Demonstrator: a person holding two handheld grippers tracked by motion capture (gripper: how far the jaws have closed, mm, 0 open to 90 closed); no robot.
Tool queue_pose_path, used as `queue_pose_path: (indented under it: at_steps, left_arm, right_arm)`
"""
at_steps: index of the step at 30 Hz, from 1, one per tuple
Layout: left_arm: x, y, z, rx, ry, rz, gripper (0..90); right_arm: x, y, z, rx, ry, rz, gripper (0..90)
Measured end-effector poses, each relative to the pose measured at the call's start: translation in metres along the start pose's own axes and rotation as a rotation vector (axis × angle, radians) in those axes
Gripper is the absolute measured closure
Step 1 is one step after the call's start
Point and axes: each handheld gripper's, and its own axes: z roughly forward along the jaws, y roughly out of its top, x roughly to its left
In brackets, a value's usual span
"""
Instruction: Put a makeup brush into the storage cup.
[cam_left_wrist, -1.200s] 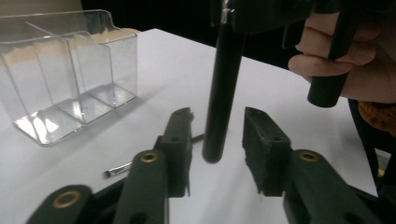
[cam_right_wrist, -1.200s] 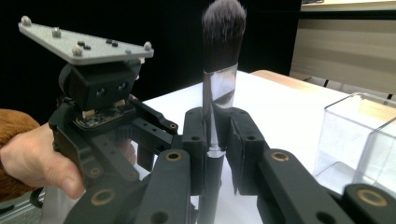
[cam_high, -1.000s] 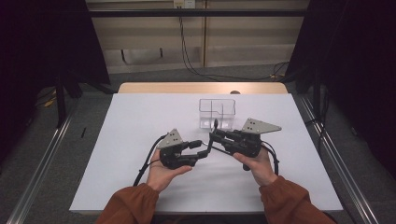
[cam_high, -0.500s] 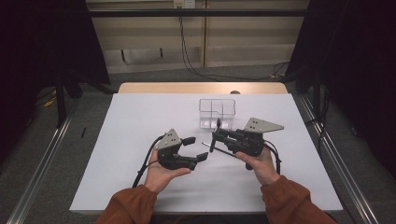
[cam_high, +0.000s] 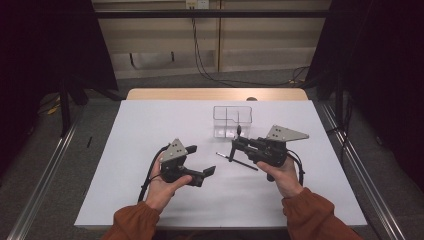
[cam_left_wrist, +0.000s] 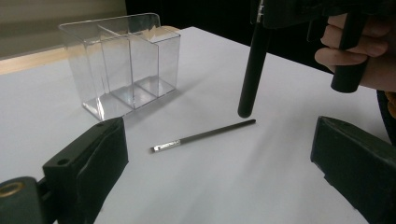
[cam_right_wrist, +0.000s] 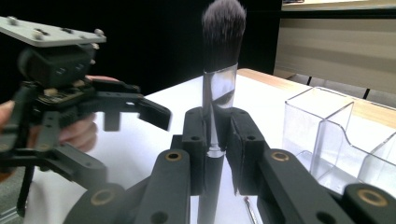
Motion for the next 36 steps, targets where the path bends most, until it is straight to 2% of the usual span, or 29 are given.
queue_pose_path:
  at_steps: [3, 7, 10, 18, 24, 26, 29, 31, 33, 36]
  left_arm:
    - [0.001, -0.002, -0.007, -0.023, -0.003, -0.010, 4.0]
    - [0.005, -0.006, -0.013, -0.016, 0.045, 0.029, 4.0]
    - [0.008, -0.009, -0.017, -0.010, 0.041, 0.030, 4.0]
    - [0.013, -0.011, -0.034, -0.049, 0.071, 0.021, 3.5]
    - [0.021, -0.015, -0.048, -0.044, 0.114, 0.023, 3.3]
    - [0.021, -0.018, -0.052, -0.044, 0.143, 0.029, 2.6]
    - [0.021, -0.020, -0.059, -0.046, 0.152, 0.034, 2.3]
    - [0.022, -0.021, -0.064, -0.062, 0.146, 0.031, 2.3]
    - [0.023, -0.023, -0.069, -0.061, 0.161, 0.025, 2.3]
    - [0.027, -0.028, -0.075, -0.071, 0.163, -0.003, 2.3]
  right_arm:
    - [-0.001, 0.000, 0.000, 0.000, -0.009, 0.005, 78.6]
    - [-0.002, 0.000, -0.001, 0.004, -0.012, 0.004, 78.6]
    - [-0.003, -0.002, 0.000, 0.009, -0.017, 0.005, 78.5]
    - [-0.007, -0.004, -0.003, 0.007, -0.041, 0.009, 78.5]
    - [-0.013, -0.003, -0.006, 0.013, -0.070, 0.004, 78.5]
    - [-0.015, -0.003, -0.006, 0.016, -0.071, -0.001, 78.5]
    - [-0.019, -0.001, -0.007, 0.013, -0.083, -0.003, 78.5]
    - [-0.022, 0.001, -0.006, 0.013, -0.096, -0.008, 78.5]
    - [-0.025, 0.003, -0.005, 0.008, -0.103, -0.005, 78.5]
    - [-0.029, 0.006, -0.001, 0.008, -0.114, -0.009, 78.5]
